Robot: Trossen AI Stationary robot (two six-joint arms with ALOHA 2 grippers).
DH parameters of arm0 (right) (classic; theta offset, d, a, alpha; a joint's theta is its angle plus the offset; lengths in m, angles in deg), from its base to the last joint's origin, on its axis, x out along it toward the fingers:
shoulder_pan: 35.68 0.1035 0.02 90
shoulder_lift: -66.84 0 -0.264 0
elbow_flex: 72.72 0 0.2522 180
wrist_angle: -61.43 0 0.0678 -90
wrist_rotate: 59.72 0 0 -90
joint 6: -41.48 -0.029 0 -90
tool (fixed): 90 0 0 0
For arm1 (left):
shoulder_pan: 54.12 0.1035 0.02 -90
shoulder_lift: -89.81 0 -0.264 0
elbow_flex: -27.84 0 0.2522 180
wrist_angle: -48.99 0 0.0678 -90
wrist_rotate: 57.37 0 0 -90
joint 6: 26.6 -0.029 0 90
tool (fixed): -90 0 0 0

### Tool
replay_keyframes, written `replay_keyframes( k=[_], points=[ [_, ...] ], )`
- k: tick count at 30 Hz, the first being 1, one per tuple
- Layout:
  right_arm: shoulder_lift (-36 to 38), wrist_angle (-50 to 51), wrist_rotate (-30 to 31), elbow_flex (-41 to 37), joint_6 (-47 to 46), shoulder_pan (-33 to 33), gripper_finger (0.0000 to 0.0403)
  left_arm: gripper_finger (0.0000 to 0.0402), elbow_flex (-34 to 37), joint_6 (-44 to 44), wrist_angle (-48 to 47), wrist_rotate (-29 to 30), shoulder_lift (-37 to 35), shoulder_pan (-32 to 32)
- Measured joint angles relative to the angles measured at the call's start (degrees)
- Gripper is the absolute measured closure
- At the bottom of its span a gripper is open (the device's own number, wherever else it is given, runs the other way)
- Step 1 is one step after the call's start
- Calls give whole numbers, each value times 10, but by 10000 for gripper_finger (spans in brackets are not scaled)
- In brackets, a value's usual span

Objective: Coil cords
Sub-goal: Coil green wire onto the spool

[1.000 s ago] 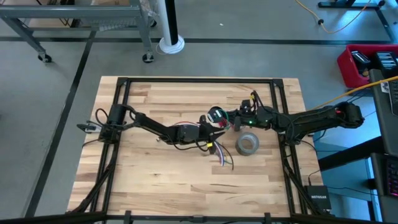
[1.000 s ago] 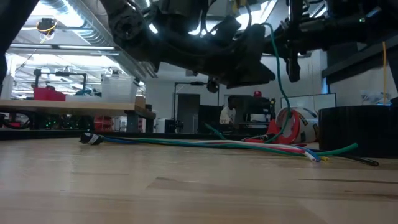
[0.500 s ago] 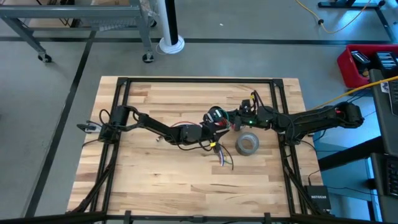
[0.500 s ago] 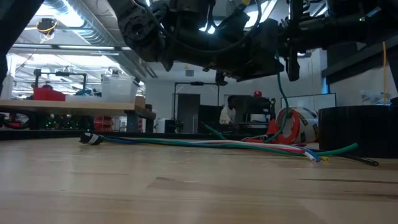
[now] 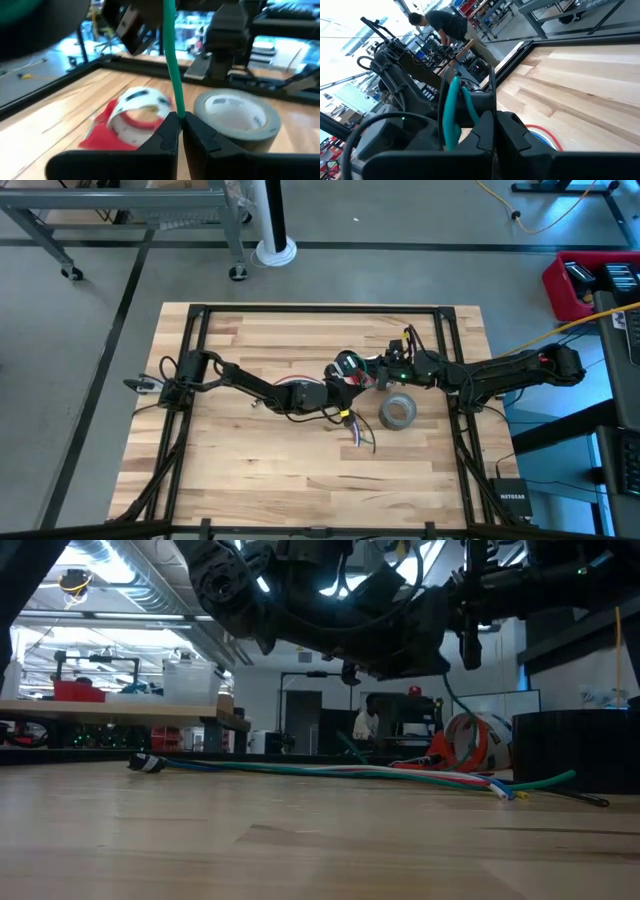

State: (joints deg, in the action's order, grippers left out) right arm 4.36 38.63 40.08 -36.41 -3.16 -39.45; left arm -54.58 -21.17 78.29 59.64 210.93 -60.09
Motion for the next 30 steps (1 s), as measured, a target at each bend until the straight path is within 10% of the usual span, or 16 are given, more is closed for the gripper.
replay_keyframes(
  k=[13, 30],
  points=[
    [14, 13, -35, 0, -4, 0, 396, 399, 0, 47, -100, 177, -2, -33],
    [118, 199, -4, 0, -2, 0, 396, 401, 1, 137, -387, 224, -81, -34]
  ],
)
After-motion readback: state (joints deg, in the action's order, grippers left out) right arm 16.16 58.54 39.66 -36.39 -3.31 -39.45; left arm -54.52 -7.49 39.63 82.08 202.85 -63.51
